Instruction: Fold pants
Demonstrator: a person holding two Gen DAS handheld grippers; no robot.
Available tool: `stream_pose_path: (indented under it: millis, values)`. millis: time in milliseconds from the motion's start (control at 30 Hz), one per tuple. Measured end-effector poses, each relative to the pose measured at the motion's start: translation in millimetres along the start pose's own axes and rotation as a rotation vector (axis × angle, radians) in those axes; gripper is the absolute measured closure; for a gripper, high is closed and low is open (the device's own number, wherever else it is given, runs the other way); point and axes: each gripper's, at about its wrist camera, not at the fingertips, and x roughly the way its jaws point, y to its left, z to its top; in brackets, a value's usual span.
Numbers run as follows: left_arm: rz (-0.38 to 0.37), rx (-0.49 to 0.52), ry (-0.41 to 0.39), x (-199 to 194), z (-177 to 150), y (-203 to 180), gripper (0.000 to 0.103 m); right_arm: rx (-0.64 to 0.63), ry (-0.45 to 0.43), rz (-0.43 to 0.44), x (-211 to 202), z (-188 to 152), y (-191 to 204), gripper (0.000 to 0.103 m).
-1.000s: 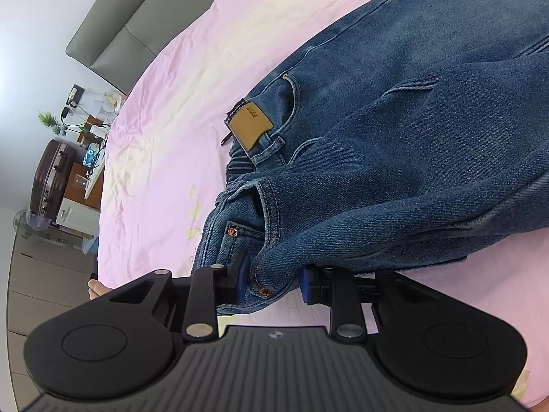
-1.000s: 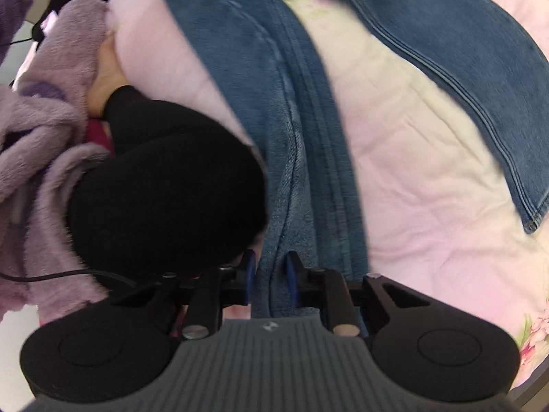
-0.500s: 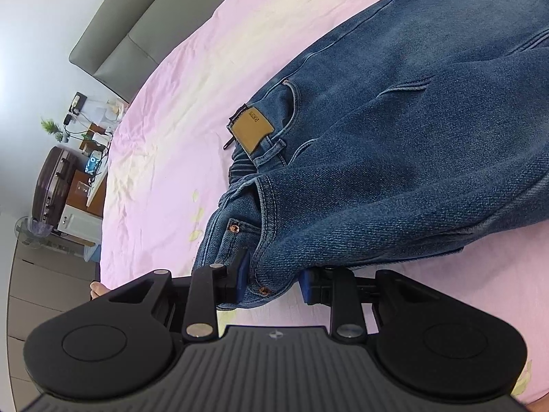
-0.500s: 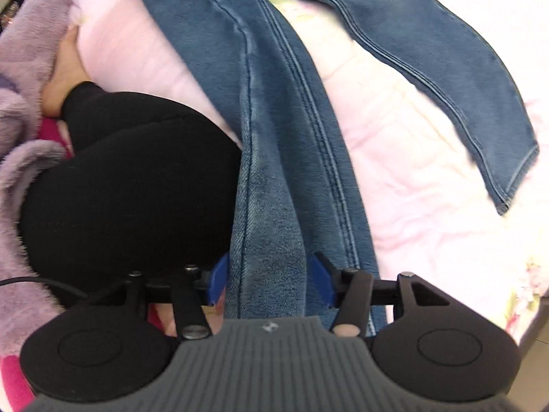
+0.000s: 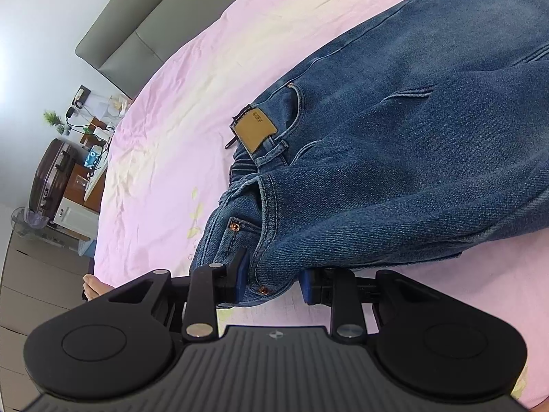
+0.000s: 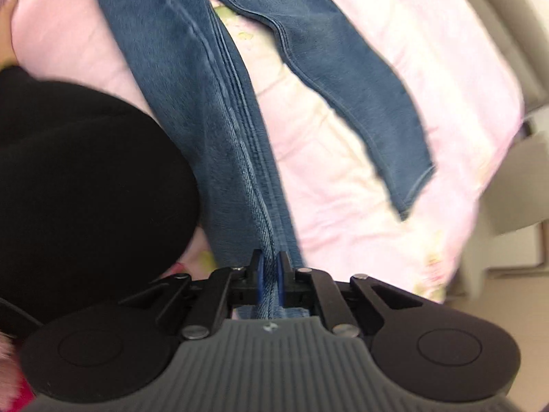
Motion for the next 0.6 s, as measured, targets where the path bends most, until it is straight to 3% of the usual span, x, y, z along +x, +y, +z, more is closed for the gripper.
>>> stream_pose_path:
  millis: [100,200,467,600]
  values:
    - [-0.003,-0.017,-0.014,-3,-3,2,0.069,-0.169,-0.035,-0.181,-2,2,25,0.102]
    - [0.0,-0.062,-0.042,-8,-3,6,0.07,-0.295,-0.041,-0.308,-6,-3,40,0.102]
    - [0.004,-0.23,-0.155,-41,18,44,0.07,-0.251,-0.057,-0.502,-11,12,-12,0.103]
    - [0.006,-0.271,-0.186,-47,48,60,0.07,-0.192,-0.06,-0.537,0,30,-63,0.103]
